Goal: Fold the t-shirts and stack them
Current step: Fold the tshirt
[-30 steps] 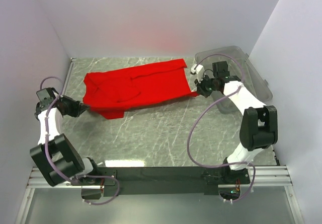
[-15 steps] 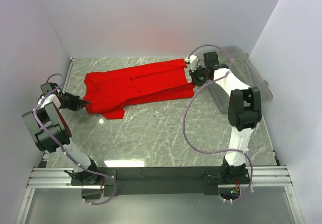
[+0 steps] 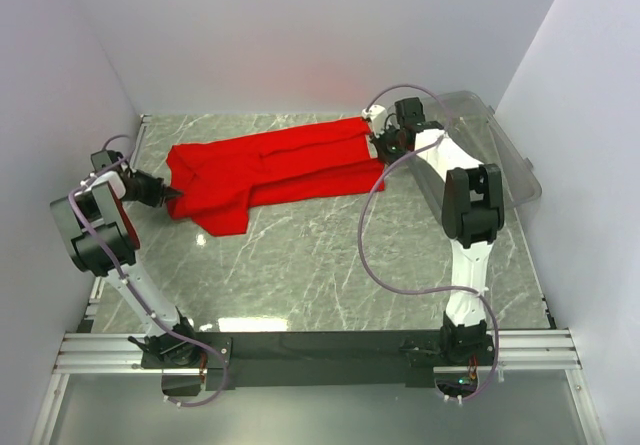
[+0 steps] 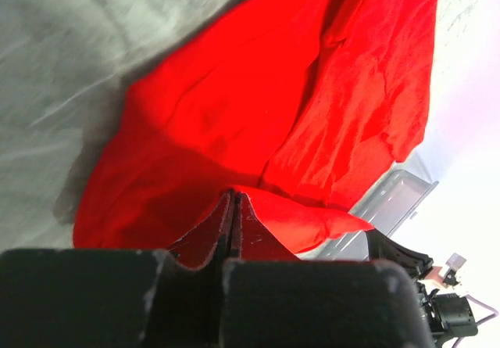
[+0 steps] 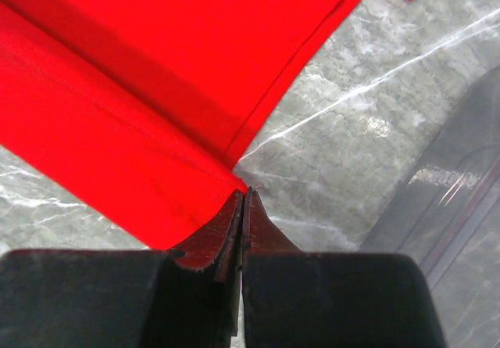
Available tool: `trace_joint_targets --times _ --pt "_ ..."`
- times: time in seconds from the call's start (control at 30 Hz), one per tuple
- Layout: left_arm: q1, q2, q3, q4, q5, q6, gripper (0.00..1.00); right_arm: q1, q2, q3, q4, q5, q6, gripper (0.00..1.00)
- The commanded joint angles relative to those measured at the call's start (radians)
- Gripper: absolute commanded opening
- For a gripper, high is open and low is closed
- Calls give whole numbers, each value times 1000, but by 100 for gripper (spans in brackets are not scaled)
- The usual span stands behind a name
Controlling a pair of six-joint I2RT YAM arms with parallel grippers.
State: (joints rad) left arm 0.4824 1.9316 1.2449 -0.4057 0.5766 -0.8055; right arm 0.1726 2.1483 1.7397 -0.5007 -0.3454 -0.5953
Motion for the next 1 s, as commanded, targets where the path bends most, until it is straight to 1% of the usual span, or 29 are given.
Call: trace_joint_targets --times 0.0,0.5,0.97 --pt "-7 23 56 25 -18 14 1 5 22 67 -7 39 11 0" --pt "-7 53 100 28 -35 2 1 31 102 159 -7 80 25 0" --pt "-7 84 156 25 -34 -6 1 41 136 188 -2 102 29 2"
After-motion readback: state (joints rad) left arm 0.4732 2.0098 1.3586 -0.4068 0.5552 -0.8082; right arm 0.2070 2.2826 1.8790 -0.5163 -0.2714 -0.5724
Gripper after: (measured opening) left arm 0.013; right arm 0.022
